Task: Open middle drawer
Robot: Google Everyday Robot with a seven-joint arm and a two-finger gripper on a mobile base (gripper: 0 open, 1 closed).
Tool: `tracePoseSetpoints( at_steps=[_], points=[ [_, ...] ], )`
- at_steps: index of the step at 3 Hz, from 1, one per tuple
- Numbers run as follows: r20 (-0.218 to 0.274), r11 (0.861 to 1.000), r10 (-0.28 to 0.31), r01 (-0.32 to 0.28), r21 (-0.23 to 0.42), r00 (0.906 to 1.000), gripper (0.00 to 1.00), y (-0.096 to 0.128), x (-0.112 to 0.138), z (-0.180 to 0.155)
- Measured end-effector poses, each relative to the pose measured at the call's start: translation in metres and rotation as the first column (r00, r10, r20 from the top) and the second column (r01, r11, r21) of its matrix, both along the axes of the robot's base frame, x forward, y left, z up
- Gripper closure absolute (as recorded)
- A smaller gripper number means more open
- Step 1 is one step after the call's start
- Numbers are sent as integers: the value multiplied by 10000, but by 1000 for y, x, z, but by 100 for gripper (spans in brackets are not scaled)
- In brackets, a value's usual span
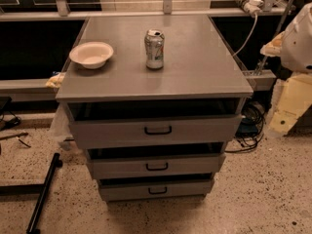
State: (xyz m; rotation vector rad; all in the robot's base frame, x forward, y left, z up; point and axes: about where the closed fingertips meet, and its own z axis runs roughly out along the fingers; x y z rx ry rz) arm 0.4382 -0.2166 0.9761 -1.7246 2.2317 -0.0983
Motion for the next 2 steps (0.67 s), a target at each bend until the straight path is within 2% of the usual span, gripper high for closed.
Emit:
tracePoseSetpoints(
  at_steps=[1,2],
  points=[
    [63,10000,35,-35,91,10000,0,2,1,-6],
    [-139,9977,172,-163,657,9998,0,8,4,-38]
  ],
)
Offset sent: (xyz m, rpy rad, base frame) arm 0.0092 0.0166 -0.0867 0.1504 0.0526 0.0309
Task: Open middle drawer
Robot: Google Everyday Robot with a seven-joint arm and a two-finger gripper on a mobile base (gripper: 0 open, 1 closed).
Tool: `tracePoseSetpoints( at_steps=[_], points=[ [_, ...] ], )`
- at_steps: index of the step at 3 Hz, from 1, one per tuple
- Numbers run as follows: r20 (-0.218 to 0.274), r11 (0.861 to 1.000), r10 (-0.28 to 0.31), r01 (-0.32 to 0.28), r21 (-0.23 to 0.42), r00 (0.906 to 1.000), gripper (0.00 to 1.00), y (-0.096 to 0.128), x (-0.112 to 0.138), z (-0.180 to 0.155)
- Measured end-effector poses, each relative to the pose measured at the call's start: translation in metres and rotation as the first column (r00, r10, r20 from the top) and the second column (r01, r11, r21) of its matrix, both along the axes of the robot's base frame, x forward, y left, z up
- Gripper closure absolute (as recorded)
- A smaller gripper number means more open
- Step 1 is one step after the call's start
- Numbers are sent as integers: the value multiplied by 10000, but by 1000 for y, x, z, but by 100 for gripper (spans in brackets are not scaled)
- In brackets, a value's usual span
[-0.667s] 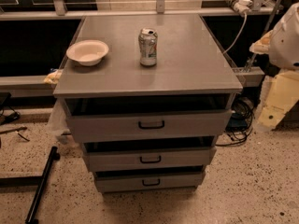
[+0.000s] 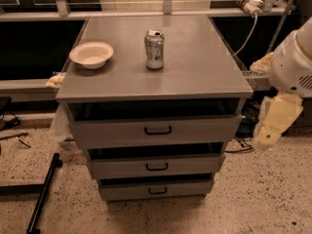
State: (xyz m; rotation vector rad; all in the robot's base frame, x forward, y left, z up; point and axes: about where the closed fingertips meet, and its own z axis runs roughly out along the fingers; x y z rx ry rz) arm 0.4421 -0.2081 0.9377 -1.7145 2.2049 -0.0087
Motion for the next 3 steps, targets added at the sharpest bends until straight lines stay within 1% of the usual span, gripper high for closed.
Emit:
tracePoseSetpoints(
  at_steps=[1,2,3],
  points=[
    [-962,9998,193,-188,67,9952,0,3,-5,-57],
    [-1077,9998,203,-198,53,9940,0,3,-6,-62],
    [-838,9989,466,-462,62,9954,0,2,-7,-79]
  ],
)
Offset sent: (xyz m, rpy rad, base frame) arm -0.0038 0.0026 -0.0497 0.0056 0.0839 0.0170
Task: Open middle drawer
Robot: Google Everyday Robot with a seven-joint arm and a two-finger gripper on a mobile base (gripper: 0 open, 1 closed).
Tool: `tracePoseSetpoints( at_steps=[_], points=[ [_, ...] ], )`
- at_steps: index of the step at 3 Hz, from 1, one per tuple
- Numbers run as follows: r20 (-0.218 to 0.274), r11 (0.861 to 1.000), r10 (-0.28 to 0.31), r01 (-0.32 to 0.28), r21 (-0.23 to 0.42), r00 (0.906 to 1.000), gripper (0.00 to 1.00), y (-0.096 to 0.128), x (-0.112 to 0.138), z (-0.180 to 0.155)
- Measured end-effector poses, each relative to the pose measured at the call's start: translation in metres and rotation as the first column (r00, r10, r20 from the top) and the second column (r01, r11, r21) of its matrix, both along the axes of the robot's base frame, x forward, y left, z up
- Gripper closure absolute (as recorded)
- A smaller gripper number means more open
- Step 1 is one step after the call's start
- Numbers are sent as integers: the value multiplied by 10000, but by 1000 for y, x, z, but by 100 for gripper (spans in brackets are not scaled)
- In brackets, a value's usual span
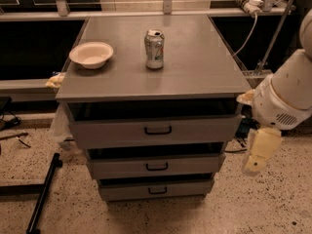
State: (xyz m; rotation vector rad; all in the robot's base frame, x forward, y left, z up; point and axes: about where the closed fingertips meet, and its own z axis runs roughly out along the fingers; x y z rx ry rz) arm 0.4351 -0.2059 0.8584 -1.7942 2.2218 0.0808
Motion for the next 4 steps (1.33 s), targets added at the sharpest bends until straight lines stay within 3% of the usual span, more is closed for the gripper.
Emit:
tracePoseSetpoints(
  at_steps=[1,2,3,4],
  points=[
    [235,9977,680,-680,13,9974,0,0,-11,-56],
    [253,9911,1270,-1279,380,9916,0,11,-9,-137],
    [671,9835,1464,-1525,975,9869,0,24,23,-208],
    [970,9837,1234,-1346,1189,9876,0,26,36,-221]
  ],
)
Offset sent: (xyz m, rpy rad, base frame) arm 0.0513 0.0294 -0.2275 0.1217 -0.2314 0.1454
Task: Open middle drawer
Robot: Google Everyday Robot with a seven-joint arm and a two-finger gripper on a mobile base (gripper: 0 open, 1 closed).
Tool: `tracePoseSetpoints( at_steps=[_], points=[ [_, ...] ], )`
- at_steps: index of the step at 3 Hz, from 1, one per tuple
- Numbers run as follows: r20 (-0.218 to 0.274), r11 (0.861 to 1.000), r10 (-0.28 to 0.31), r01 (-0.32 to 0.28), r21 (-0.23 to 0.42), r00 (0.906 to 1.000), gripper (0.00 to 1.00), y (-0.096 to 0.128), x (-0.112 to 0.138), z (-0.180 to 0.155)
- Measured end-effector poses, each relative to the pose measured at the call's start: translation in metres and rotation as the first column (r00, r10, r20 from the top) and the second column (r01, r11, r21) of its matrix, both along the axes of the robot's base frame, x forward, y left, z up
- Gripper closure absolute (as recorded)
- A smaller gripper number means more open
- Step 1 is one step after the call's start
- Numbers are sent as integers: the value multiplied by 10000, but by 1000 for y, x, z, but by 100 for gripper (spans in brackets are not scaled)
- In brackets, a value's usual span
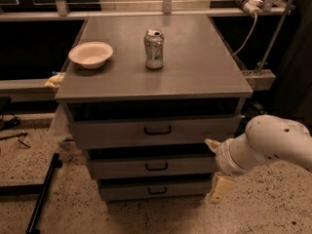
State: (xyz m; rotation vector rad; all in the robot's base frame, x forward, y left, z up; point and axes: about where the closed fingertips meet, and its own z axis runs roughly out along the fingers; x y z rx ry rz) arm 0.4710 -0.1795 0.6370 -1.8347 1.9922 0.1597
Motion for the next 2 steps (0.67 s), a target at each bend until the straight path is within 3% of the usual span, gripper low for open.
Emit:
tracePoseSetpoints(
  at_steps=[1,2],
  points=[
    [120,9998,167,-166,-71,9998,0,0,-2,-3],
    [404,9985,519,-512,-193,9978,0,0,-3,-37]
  ],
)
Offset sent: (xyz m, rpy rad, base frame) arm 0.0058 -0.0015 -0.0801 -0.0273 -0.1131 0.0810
